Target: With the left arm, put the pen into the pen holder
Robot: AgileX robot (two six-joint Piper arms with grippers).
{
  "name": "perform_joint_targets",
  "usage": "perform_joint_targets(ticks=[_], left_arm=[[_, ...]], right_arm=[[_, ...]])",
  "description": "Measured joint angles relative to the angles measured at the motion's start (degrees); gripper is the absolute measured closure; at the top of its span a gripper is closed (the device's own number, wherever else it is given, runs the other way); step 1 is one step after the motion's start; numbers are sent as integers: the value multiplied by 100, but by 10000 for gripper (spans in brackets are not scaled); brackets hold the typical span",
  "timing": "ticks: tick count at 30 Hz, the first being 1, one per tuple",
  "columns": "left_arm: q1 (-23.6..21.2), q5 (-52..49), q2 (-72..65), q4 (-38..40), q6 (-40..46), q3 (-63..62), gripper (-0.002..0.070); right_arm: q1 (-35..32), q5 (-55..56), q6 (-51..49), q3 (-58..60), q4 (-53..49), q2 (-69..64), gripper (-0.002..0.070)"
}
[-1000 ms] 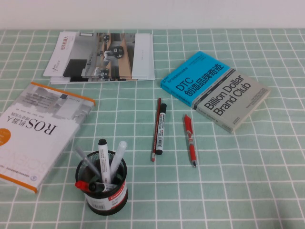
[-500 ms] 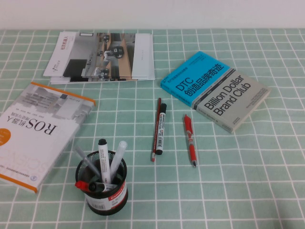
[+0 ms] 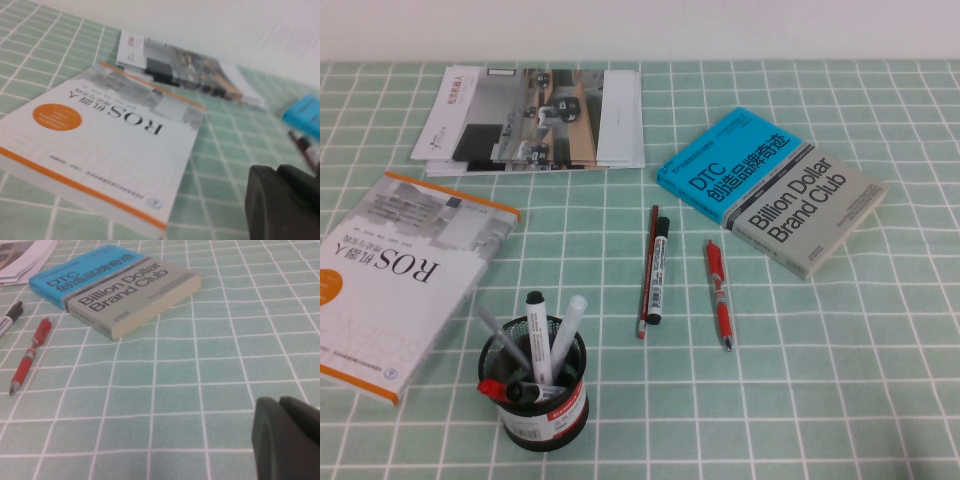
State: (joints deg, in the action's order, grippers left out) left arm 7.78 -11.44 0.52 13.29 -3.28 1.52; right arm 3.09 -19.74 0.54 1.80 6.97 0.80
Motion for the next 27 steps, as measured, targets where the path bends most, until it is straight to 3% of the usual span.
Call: perform_joint_targets(ticks=[6, 27], left_arm=[[0, -313, 0, -531, 328, 0, 679], [0, -520, 0, -660, 359, 0, 679]], right_arm=[[0, 0, 0, 0, 0, 0, 696], [0, 0, 0, 0, 0, 0, 696]])
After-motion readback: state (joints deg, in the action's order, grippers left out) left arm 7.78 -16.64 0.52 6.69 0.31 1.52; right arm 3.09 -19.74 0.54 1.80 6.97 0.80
